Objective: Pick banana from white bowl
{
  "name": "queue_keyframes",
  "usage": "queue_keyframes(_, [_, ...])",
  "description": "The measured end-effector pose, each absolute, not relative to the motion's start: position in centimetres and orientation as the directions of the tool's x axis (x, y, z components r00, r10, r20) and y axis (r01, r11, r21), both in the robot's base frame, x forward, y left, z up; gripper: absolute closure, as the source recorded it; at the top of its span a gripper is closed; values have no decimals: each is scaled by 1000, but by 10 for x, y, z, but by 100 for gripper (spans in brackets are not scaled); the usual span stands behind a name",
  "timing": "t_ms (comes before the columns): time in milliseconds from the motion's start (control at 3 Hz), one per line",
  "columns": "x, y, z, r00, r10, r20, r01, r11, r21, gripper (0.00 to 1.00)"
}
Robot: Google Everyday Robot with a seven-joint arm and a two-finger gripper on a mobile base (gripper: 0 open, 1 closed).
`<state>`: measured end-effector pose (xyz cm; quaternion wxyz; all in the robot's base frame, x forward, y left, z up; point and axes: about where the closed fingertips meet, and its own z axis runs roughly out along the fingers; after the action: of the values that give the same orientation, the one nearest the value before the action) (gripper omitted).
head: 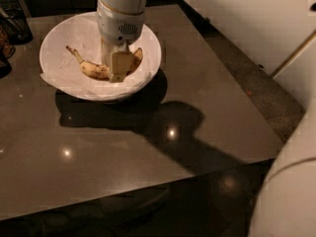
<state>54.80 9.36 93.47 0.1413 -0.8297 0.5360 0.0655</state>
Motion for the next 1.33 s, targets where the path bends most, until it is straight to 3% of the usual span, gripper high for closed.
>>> queue_keyframes(667, [548, 96, 937, 414, -871, -264, -909, -378, -176, 100])
queue_keyframes(1333, [469, 65, 941, 304, -896, -323, -953, -280, -119, 100])
